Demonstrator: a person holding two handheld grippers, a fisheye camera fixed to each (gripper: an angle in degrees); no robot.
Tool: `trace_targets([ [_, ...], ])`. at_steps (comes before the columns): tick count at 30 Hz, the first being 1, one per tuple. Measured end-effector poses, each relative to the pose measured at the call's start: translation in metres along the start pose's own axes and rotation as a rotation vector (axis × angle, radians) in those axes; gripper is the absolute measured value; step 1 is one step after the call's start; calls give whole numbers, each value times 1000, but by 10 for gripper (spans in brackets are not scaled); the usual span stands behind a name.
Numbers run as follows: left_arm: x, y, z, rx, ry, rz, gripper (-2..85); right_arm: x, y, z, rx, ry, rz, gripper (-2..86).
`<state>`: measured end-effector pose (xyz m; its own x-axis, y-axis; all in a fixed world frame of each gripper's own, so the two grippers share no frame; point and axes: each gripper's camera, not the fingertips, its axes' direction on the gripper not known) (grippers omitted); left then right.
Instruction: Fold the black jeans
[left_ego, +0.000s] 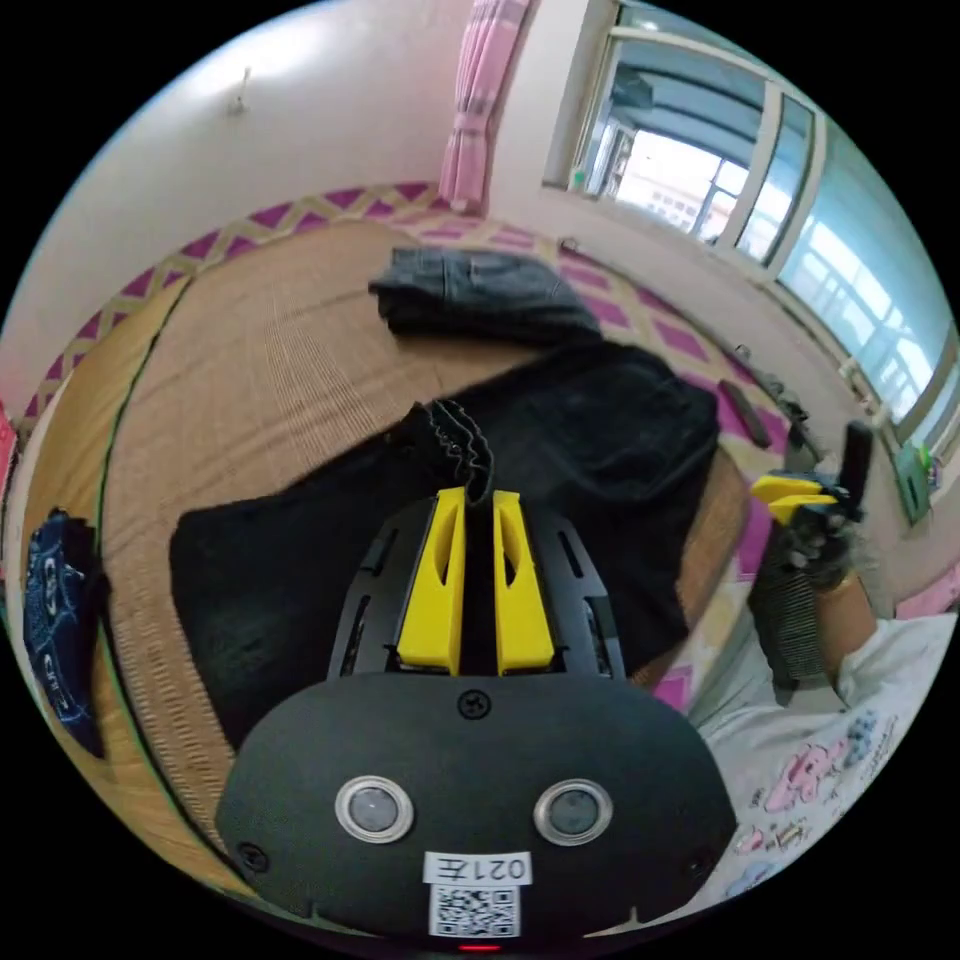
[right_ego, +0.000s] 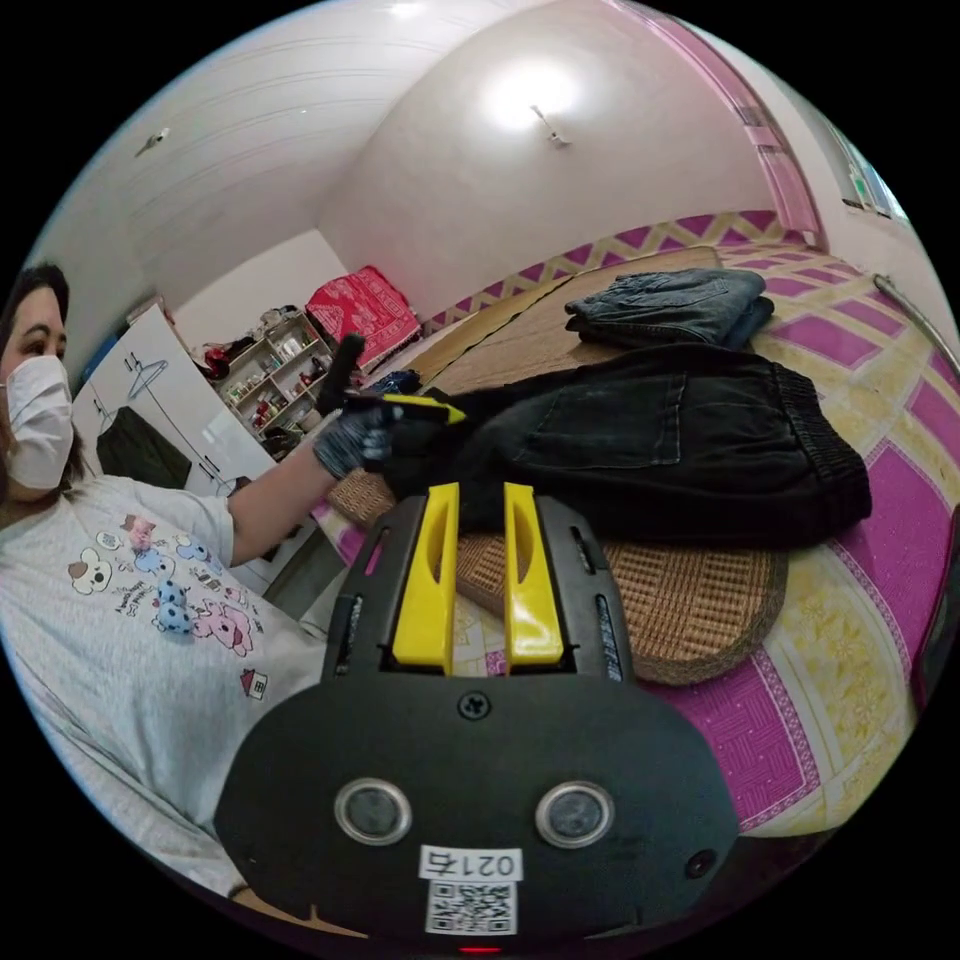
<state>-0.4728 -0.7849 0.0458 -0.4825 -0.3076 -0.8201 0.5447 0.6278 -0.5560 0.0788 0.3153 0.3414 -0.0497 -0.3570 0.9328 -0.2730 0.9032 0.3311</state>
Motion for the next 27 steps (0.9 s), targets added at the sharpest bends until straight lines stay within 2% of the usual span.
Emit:
trace_targets([
  [6, 40, 4, -2, 159, 40, 16, 41, 25, 4, -18, 44, 23, 50, 73],
  [10, 58, 3, 66, 11, 37, 24, 48, 63, -1, -38, 131, 100, 217, 95],
  [15, 59, 21, 61, 134, 215, 48, 71, 124, 2, -81, 287, 268, 510, 134],
  [18, 66, 37, 50, 181, 330, 121, 63, 171, 7, -92, 340, 230, 701, 163],
  [27, 64, 93, 13, 241, 236, 114, 0, 224, -14, -63, 383, 128, 868, 159],
])
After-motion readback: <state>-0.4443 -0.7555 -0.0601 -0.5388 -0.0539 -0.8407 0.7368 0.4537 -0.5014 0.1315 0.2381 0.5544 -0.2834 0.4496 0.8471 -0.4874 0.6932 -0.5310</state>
